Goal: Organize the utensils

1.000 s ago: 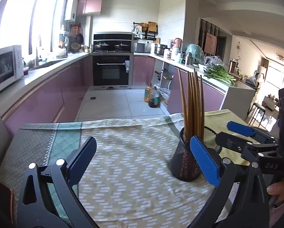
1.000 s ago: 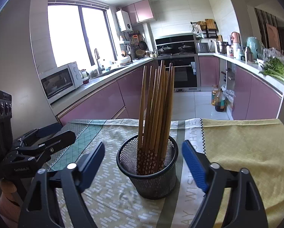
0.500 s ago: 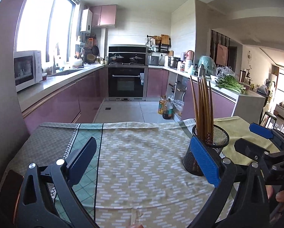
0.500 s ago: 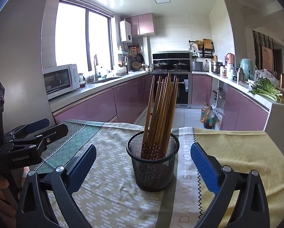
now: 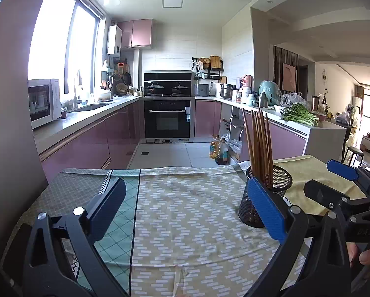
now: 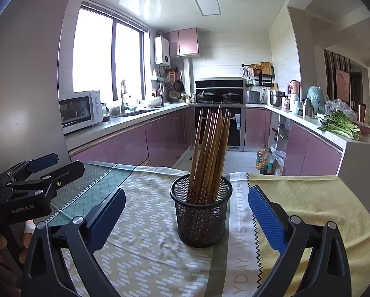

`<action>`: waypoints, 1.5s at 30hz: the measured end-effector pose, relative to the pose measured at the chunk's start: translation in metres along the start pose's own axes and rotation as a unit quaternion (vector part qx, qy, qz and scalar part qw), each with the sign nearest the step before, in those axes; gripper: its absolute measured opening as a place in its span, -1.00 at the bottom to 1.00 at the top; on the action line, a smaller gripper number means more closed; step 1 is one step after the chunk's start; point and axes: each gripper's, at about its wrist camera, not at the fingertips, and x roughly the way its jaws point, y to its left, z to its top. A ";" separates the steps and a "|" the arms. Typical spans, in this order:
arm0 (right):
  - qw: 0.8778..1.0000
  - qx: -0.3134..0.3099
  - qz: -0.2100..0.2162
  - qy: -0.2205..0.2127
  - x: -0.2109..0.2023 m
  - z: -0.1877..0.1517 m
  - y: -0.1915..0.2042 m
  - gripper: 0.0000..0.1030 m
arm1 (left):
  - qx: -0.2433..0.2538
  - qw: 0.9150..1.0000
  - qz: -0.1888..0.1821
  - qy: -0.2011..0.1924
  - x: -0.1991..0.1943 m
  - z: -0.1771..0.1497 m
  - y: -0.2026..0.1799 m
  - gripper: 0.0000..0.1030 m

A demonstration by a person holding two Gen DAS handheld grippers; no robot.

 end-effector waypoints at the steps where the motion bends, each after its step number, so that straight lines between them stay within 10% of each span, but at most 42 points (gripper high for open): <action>1: 1.000 -0.001 0.000 -0.001 -0.001 0.000 0.001 0.87 | 0.000 1.000 0.004 -0.002 -0.002 0.000 0.000 0.89; 45: 1.000 0.002 -0.016 -0.026 -0.017 0.001 0.008 0.87 | -0.008 0.999 0.020 -0.031 -0.025 0.000 0.002 0.89</action>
